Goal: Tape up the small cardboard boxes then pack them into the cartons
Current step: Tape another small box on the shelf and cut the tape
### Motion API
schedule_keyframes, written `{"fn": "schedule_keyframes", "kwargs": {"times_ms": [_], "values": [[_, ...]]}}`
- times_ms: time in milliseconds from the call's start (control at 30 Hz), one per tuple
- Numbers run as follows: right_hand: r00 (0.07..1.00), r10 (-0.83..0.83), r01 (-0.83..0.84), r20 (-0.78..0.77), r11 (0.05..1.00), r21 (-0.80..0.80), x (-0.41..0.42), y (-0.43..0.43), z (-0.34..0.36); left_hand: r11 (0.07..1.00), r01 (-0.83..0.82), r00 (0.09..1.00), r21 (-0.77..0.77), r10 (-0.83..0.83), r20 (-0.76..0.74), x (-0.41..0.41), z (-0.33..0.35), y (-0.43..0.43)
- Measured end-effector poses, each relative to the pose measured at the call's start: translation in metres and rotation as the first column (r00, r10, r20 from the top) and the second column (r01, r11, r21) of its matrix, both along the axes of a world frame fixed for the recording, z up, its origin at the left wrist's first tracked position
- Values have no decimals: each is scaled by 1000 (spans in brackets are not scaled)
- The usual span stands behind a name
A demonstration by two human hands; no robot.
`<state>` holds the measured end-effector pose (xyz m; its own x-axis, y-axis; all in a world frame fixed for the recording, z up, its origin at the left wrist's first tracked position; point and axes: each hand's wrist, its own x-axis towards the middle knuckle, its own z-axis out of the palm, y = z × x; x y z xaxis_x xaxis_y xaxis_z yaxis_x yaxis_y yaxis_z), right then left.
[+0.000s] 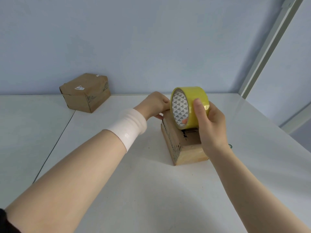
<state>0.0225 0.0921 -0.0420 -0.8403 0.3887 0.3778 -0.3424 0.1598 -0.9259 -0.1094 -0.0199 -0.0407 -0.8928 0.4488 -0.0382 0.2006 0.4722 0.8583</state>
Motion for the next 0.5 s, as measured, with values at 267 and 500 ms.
{"fn": "schedule_keyframes", "kwargs": {"times_ms": [267,500], "values": [[973,215,-222,90,972,83,5,8,1,997,-62,998,45,62,-2,12,-10,5],[995,89,-91,53,995,27,32,-5,19,989,-140,990,49,139,15,11,-9,11]]}}
